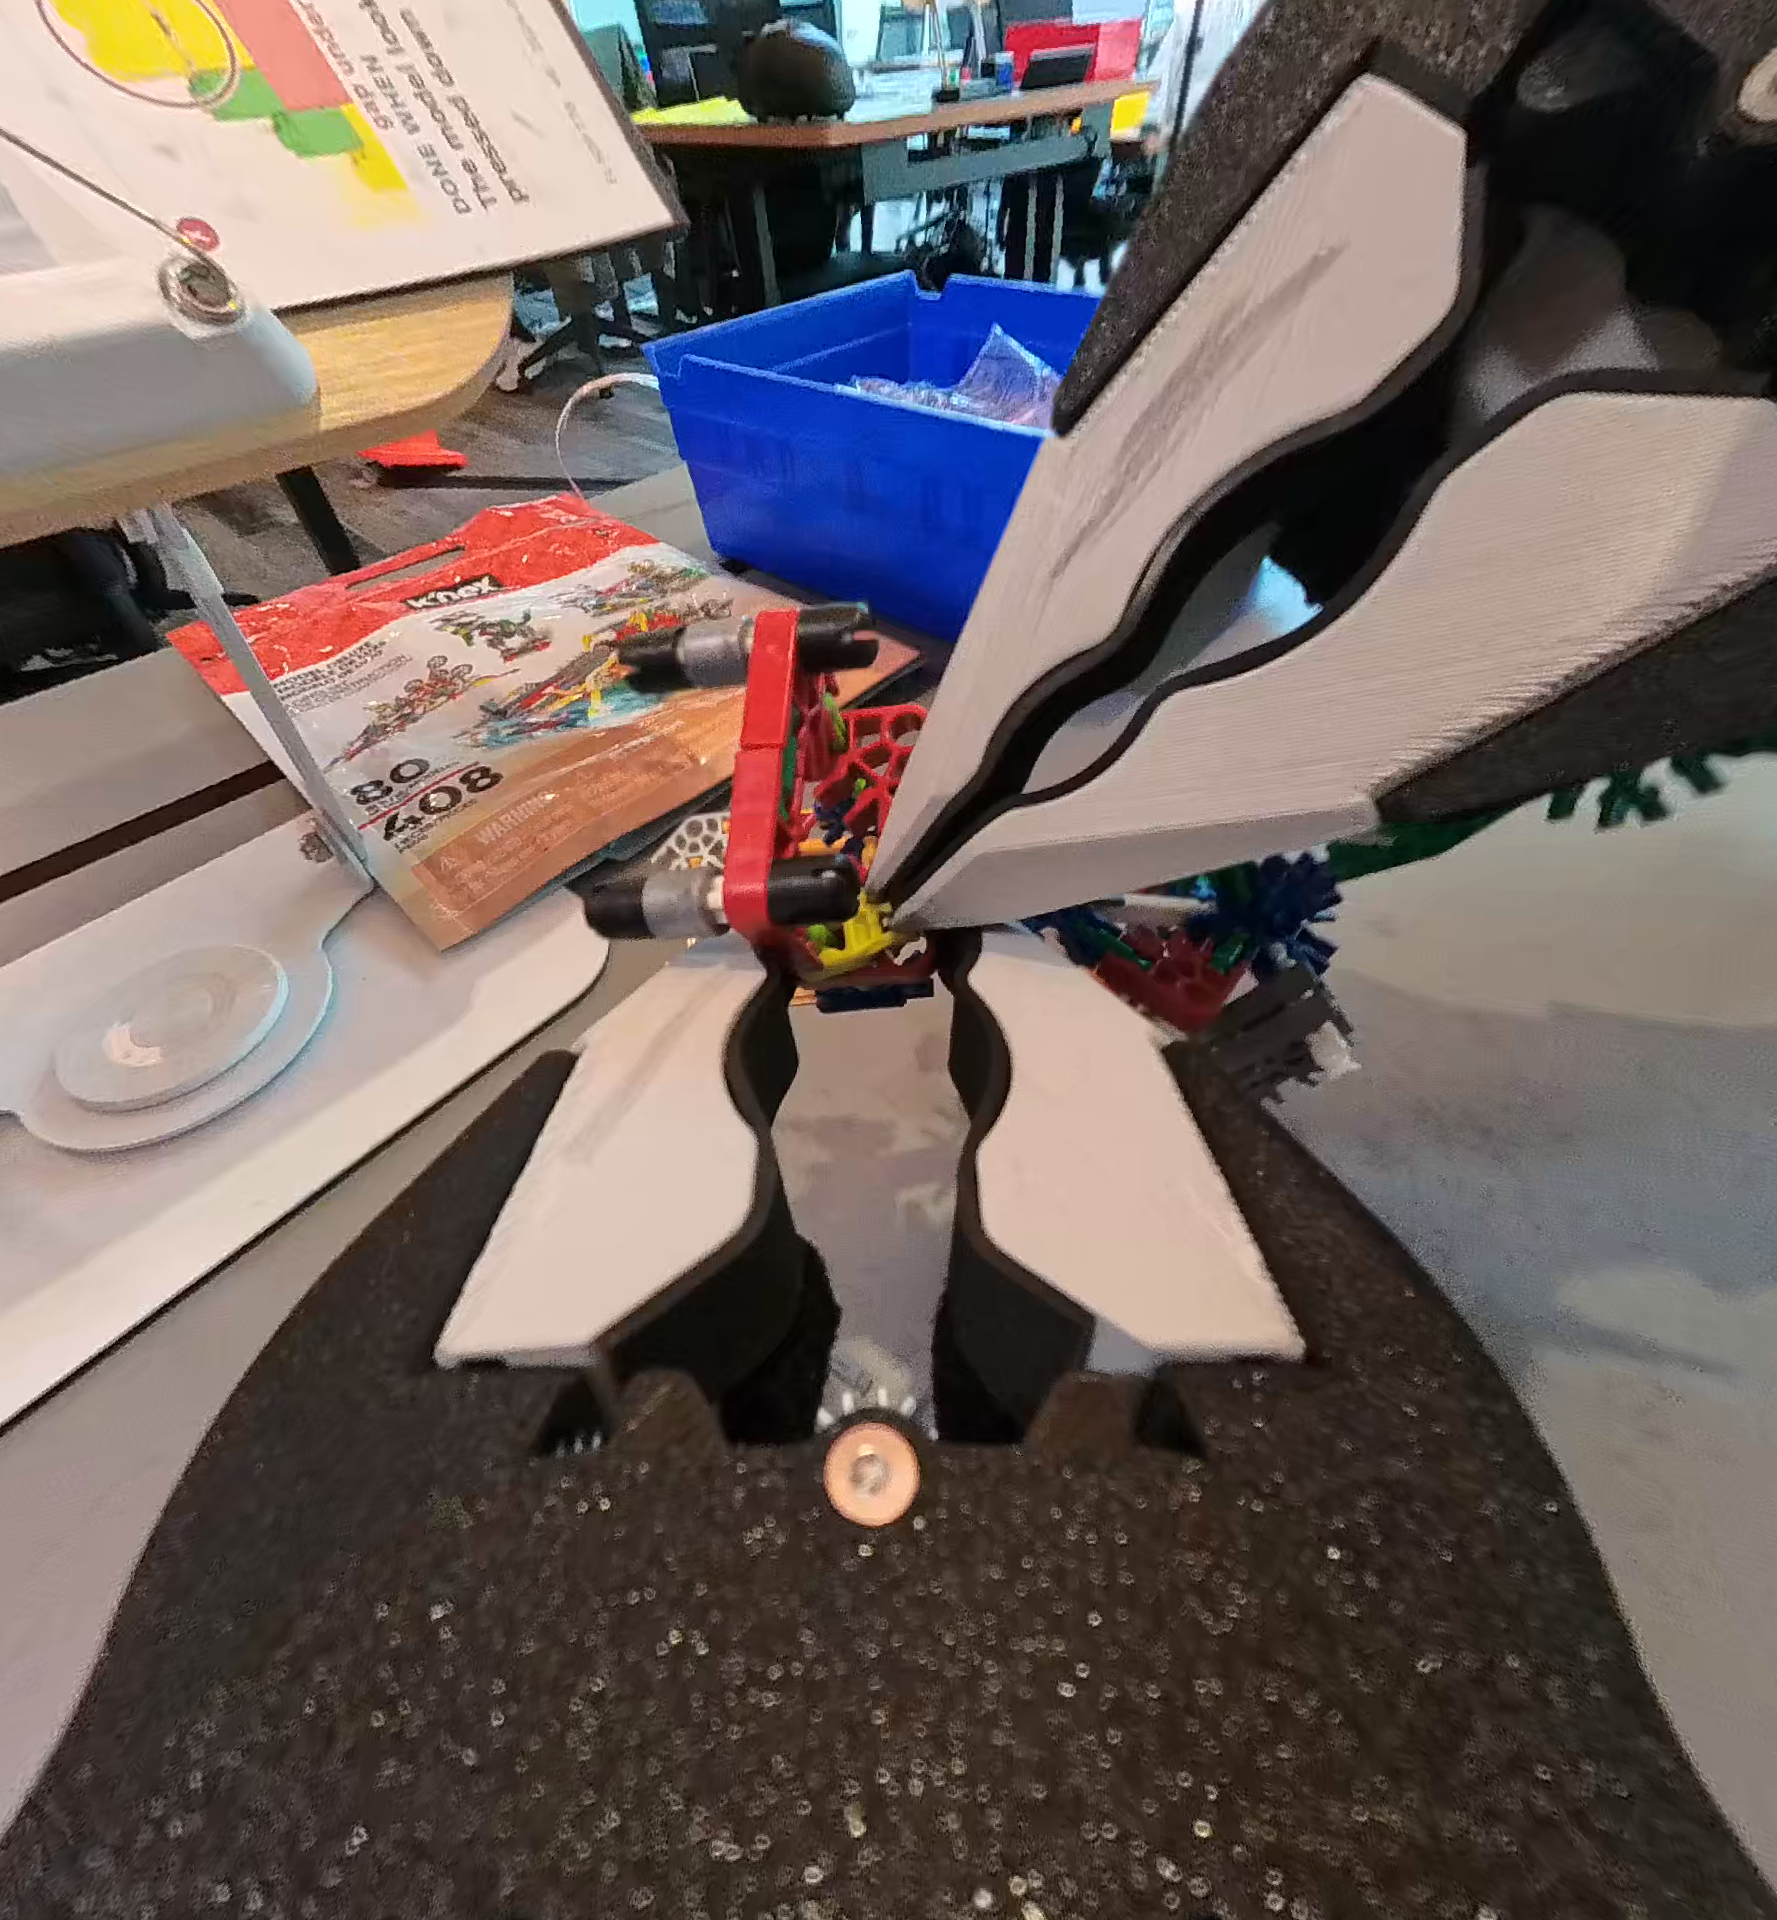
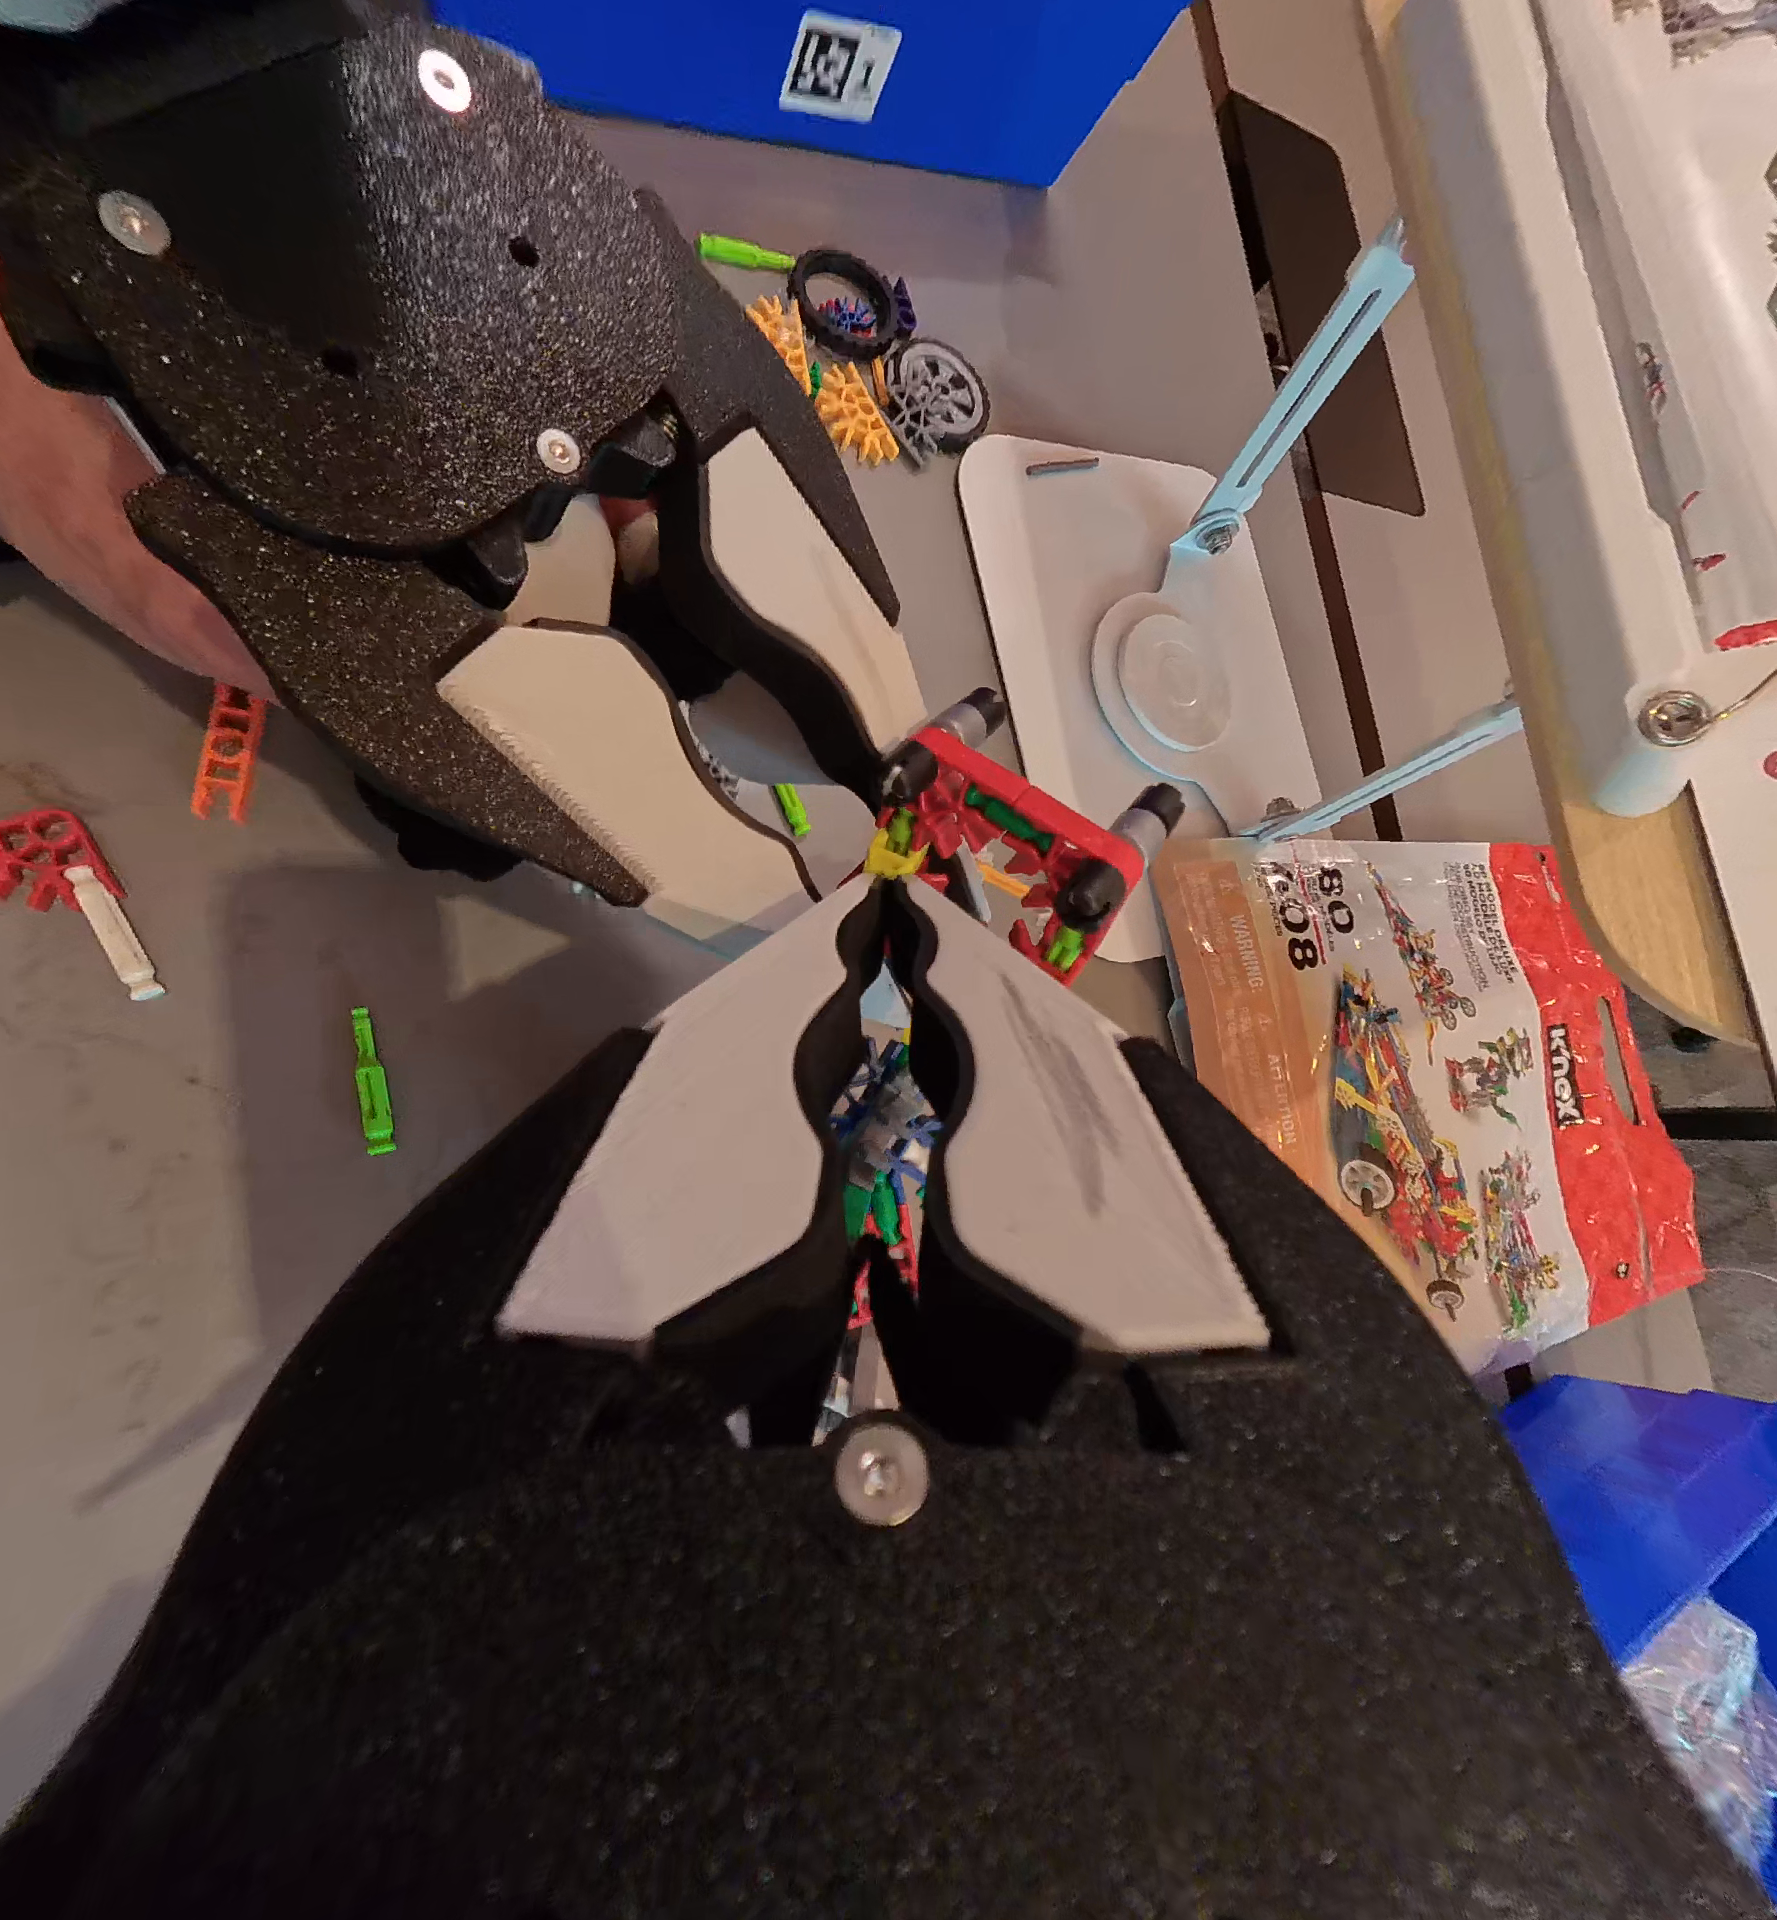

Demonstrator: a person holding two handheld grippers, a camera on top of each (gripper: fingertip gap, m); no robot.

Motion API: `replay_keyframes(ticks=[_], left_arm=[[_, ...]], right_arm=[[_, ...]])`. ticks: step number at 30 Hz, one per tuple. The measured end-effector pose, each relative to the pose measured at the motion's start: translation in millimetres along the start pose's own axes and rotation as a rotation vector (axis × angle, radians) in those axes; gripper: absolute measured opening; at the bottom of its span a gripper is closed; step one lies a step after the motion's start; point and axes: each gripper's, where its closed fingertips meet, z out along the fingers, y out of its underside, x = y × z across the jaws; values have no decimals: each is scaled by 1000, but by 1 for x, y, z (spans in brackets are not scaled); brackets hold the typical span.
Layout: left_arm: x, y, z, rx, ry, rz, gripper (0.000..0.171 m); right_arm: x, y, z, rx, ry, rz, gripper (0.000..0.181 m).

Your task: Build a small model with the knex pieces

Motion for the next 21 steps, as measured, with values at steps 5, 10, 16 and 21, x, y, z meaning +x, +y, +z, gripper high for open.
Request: replay_keyframes(ticks=[5,10,16,21], left_arm=[[-1,0,1,-4,-24,33,19],[-4,-3,1,4,-40,43,19],[-9,-6,1,-4,-103,130,19],[-11,-6,3,-11,-124,147,19]], right_arm=[[1,1,1,7,-2,20,0],[4,-2,1,27,-2,49,0],[7,-4,1,42,-3,86,0],[9,-4,3,50,8,101,0]])
